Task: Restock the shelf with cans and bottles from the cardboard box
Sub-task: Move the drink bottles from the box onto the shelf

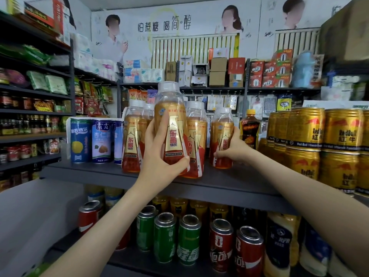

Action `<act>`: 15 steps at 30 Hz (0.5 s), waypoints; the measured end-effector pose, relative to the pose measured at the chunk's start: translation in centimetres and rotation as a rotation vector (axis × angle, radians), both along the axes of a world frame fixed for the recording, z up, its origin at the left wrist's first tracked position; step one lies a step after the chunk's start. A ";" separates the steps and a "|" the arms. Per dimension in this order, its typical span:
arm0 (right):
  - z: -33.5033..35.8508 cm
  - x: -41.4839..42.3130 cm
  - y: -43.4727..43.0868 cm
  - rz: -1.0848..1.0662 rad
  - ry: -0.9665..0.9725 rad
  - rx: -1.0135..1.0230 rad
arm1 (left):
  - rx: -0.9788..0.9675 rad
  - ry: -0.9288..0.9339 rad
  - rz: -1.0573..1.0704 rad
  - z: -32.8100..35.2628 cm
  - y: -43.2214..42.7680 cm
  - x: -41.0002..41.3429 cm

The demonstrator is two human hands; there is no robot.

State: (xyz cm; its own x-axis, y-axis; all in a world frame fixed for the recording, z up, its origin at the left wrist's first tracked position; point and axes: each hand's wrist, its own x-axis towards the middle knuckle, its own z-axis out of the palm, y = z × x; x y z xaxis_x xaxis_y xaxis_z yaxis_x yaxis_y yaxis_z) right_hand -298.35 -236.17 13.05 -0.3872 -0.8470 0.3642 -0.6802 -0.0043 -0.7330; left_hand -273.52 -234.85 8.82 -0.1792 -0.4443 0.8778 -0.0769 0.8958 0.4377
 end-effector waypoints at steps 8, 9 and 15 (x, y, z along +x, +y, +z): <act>-0.5 0.6 -2.7 -0.088 0.113 -0.004 | 0.044 0.014 0.007 -0.5 -0.6 0.3; -0.5 0.7 -2.8 -0.095 0.110 -0.006 | 0.045 0.014 0.014 -0.6 -0.6 0.4; 0.9 2.0 -0.3 -0.127 0.201 -0.126 | 0.051 0.001 -0.003 -0.9 -0.1 -0.1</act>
State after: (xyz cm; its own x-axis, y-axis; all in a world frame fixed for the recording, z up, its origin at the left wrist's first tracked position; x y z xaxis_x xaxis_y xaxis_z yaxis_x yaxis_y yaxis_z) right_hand -296.33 -236.48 13.91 -0.3970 -0.7394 0.5437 -0.8129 0.0082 -0.5824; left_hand -273.57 -234.95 7.96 -0.1799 -0.4883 0.8540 -0.0743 0.8724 0.4831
